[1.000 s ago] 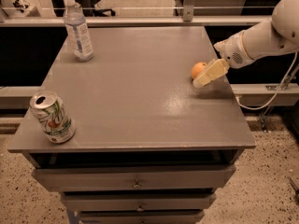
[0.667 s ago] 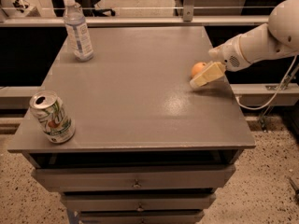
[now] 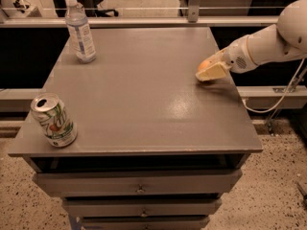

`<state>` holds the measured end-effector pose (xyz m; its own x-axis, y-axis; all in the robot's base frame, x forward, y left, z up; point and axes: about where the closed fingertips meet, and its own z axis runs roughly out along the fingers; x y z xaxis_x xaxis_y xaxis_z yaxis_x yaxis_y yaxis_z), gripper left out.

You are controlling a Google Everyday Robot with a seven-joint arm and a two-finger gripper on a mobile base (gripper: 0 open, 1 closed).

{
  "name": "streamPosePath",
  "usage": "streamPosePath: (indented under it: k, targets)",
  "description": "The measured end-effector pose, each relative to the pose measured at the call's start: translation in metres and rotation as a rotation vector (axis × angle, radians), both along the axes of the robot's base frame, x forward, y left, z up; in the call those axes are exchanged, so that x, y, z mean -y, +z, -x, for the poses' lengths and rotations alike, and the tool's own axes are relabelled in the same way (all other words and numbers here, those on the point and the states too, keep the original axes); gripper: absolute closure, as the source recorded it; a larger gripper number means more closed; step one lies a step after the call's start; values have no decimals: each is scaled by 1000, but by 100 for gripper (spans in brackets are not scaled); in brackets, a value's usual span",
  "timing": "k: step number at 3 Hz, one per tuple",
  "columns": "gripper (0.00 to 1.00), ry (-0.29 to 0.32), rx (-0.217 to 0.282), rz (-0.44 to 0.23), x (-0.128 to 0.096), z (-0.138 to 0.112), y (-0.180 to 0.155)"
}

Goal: Move orange near blue plastic bottle

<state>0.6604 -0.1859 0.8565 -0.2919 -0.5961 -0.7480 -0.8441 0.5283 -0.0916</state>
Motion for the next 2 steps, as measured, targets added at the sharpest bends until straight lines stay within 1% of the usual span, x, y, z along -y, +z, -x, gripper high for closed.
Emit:
streamPosePath:
  k: [1,2]
  targets:
    - [86,48,56,-51,-12,8,38]
    - [100,118,146,-102,-24,19,98]
